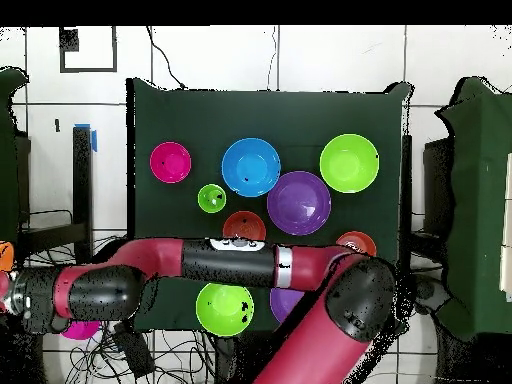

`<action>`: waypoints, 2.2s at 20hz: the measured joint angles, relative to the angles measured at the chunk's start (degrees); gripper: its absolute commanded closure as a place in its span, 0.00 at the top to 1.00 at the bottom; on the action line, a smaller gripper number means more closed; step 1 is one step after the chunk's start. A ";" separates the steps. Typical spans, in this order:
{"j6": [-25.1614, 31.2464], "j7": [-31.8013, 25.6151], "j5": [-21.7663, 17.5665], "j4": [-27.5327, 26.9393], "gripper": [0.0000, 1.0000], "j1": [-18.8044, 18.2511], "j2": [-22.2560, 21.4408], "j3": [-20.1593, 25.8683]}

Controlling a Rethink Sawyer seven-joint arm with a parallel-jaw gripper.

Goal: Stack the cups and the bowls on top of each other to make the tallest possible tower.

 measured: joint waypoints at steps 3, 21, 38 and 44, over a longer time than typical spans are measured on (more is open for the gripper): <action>1.19 0.00 -0.63 1.28 0.00 -2.32 0.01 0.21; 2.21 0.00 -10.85 4.03 0.00 -7.10 5.48 -1.44; 3.40 -0.41 -24.71 3.49 0.00 -9.73 12.13 -12.80; 7.19 -2.24 -25.82 2.43 0.00 -13.35 15.49 -15.65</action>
